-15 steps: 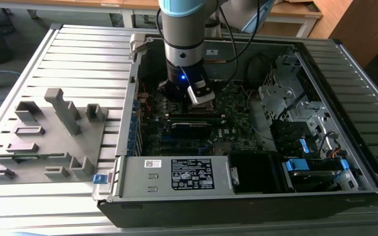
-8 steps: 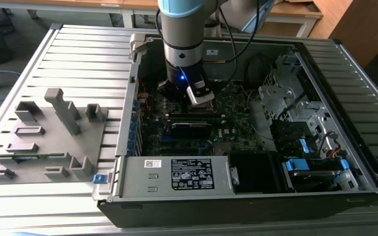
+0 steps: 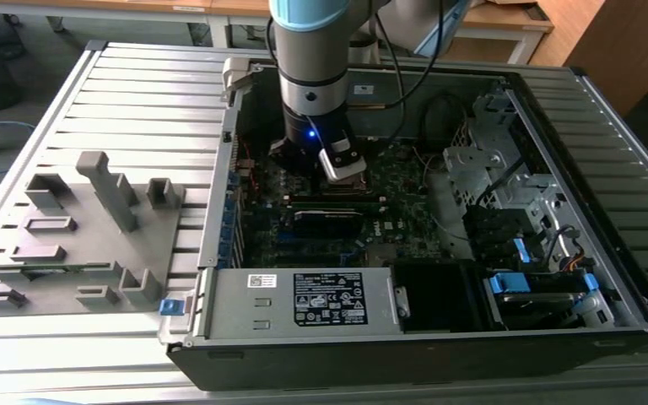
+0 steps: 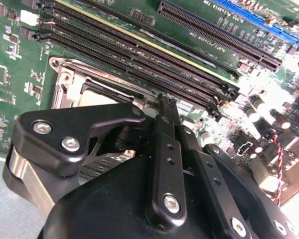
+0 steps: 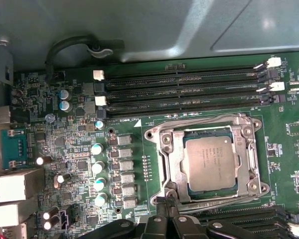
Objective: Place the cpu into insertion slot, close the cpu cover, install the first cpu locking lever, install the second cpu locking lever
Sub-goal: 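Install the second cpu locking lever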
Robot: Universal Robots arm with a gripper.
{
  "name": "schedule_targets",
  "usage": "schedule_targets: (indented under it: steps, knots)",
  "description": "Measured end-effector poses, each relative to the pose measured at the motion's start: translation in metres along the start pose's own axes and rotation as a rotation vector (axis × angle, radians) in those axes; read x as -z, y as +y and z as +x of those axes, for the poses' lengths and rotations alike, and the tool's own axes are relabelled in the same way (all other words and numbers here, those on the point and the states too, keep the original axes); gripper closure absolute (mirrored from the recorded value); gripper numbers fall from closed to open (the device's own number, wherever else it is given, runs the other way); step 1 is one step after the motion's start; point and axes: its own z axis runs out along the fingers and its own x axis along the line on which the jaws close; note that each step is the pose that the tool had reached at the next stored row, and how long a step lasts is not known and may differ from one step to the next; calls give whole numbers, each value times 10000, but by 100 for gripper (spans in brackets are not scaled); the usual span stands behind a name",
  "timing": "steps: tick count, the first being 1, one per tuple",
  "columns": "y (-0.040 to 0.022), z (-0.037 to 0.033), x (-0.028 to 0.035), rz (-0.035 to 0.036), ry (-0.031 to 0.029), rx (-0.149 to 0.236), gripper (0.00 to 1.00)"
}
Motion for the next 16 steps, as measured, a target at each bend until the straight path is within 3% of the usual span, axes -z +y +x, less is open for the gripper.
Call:
schedule_targets:
  steps: [9,16]
  knots:
    - [-2,13,-6,-84,9,-6,90]
    - [-29,48,-3,-88,0,-5,90]
